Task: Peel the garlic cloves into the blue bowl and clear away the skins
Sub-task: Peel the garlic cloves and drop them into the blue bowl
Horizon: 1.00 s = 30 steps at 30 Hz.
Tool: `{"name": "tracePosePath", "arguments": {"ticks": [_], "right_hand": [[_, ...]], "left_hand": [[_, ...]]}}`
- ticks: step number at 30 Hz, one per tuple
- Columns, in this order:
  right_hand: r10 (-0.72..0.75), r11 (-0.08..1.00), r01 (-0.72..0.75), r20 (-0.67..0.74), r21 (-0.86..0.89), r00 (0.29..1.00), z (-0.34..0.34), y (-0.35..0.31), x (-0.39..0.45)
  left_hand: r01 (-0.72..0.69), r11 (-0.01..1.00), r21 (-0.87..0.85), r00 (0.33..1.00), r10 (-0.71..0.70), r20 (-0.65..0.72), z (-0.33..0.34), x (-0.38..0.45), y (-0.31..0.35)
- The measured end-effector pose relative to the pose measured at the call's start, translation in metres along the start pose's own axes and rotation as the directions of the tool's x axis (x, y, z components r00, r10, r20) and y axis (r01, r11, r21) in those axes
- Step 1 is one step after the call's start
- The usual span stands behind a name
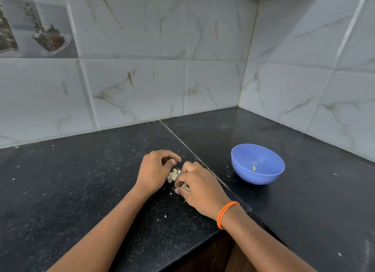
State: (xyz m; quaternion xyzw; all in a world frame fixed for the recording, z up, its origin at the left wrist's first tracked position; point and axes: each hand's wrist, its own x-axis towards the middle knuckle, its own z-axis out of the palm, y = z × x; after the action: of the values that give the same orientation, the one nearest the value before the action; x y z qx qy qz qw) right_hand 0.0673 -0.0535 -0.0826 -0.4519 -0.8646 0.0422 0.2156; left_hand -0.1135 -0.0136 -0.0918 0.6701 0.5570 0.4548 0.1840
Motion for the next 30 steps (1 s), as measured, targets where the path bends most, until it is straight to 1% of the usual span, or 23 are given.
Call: {"name": "tracePosePath", "arguments": {"ticks": [2, 6, 9, 10, 11, 13, 16, 19, 20, 22, 26, 30], "right_hand": [[-0.003, 1.000, 0.003, -0.007, -0.018, 1.000, 0.002, -0.002, 0.003], [-0.020, 0.999, 0.021, 0.027, -0.028, 0.999, 0.004, 0.002, 0.007], [-0.017, 1.000, 0.017, 0.045, -0.004, 0.999, 0.000, 0.005, 0.005], [0.005, 0.999, -0.006, 0.027, 0.054, 1.000, -0.002, 0.007, 0.004], [0.048, 0.986, -0.047, -0.006, 0.157, 0.999, -0.006, 0.010, 0.004], [0.173, 0.907, -0.142, -0.043, 0.396, 0.984, -0.011, 0.020, 0.003], [0.263, 0.820, -0.160, -0.114, 0.550, 0.958, -0.016, 0.032, 0.000], [0.331, 0.707, -0.148, -0.139, 0.692, 0.933, -0.015, 0.040, -0.004], [0.341, 0.693, -0.146, -0.143, 0.705, 0.929, -0.014, 0.043, -0.004], [0.331, 0.702, -0.137, -0.150, 0.699, 0.932, -0.014, 0.048, -0.005], [0.288, 0.697, -0.098, -0.153, 0.710, 0.945, -0.016, 0.054, -0.009], [0.260, 0.723, -0.055, -0.197, 0.688, 0.945, -0.014, 0.057, -0.015]], "left_hand": [[-0.011, 1.000, 0.002, 1.000, 0.011, -0.005, 0.000, -0.001, 0.000], [-0.026, 1.000, -0.004, 1.000, 0.026, 0.001, 0.002, -0.001, 0.001], [-0.029, 0.998, -0.047, 1.000, 0.028, -0.008, 0.004, -0.001, 0.000], [-0.031, 0.997, -0.069, 0.999, 0.030, -0.016, 0.004, -0.001, 0.000], [-0.034, 0.995, -0.091, 0.999, 0.032, -0.023, 0.004, -0.001, 0.001], [-0.034, 0.992, -0.122, 0.999, 0.031, -0.029, 0.004, -0.001, 0.001], [-0.034, 0.987, -0.154, 0.999, 0.031, -0.020, 0.007, -0.003, 0.003], [-0.042, 0.973, -0.225, 0.998, 0.054, 0.045, 0.009, -0.006, 0.008], [-0.044, 0.970, -0.240, 0.995, 0.064, 0.073, 0.010, -0.008, 0.010], [-0.041, 0.968, -0.248, 0.991, 0.071, 0.110, 0.013, -0.011, 0.014], [-0.014, 0.967, -0.253, 0.992, 0.045, 0.117, 0.020, -0.015, 0.022], [-0.024, 0.980, -0.197, 0.990, 0.050, 0.131, 0.024, -0.016, 0.026]]}}
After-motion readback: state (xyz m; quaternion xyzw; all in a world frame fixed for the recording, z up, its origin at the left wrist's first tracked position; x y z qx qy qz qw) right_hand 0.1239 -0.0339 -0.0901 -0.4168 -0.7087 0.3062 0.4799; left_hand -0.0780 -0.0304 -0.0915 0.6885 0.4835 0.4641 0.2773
